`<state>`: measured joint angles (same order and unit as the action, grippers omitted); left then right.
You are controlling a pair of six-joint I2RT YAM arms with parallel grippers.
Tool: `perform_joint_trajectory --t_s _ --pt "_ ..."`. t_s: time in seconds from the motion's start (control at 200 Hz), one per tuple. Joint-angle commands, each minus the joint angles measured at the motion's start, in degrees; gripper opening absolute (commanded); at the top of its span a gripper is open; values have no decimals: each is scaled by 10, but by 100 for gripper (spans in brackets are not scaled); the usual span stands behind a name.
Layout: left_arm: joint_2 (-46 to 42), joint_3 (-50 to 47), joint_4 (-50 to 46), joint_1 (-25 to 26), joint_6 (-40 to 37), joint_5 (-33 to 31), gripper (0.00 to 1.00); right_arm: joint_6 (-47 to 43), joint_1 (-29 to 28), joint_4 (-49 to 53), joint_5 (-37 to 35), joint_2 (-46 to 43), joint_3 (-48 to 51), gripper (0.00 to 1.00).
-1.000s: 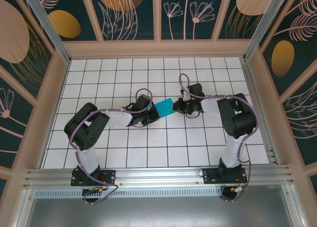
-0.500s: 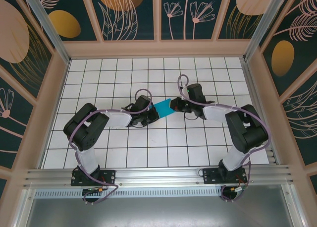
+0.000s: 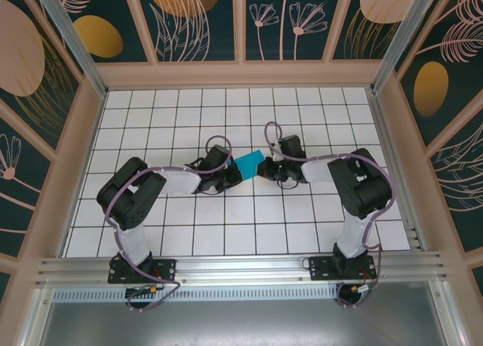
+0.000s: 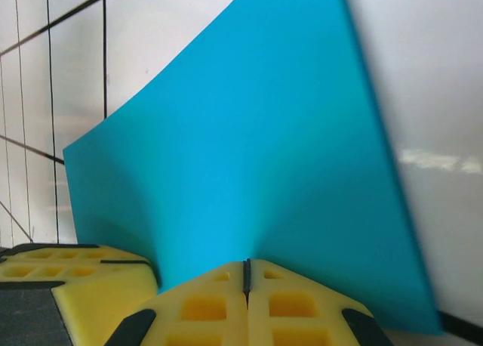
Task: Fold a paper plane with a square sheet of paper (pick it up from the middle)
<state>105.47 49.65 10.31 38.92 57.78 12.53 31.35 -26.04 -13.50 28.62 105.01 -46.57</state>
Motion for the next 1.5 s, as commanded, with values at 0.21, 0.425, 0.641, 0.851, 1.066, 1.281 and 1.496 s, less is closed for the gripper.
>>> perform_joint_trajectory --t_s 0.21,0.425,0.641,0.851,1.066,1.281,1.496 --pt "16 -33 -76 -1 7 -16 0 -52 82 47 -5 -47 -12 3" --pt "12 -27 -78 -1 3 -17 0 -19 24 37 2 -84 -28 4" --pt "9 -18 -74 -1 -7 -15 0 25 -23 9 20 -12 -36 2" --pt "-6 -6 -47 -1 -38 3 0 18 -24 29 5 24 -49 2" --pt "-26 40 -52 -2 -101 12 2 7 -21 76 -14 46 -57 2" --pt "9 44 4 -2 -16 55 0 24 -21 80 -17 57 -52 1" --pt "2 -23 109 -1 87 38 0 56 -22 74 -23 60 -39 1"
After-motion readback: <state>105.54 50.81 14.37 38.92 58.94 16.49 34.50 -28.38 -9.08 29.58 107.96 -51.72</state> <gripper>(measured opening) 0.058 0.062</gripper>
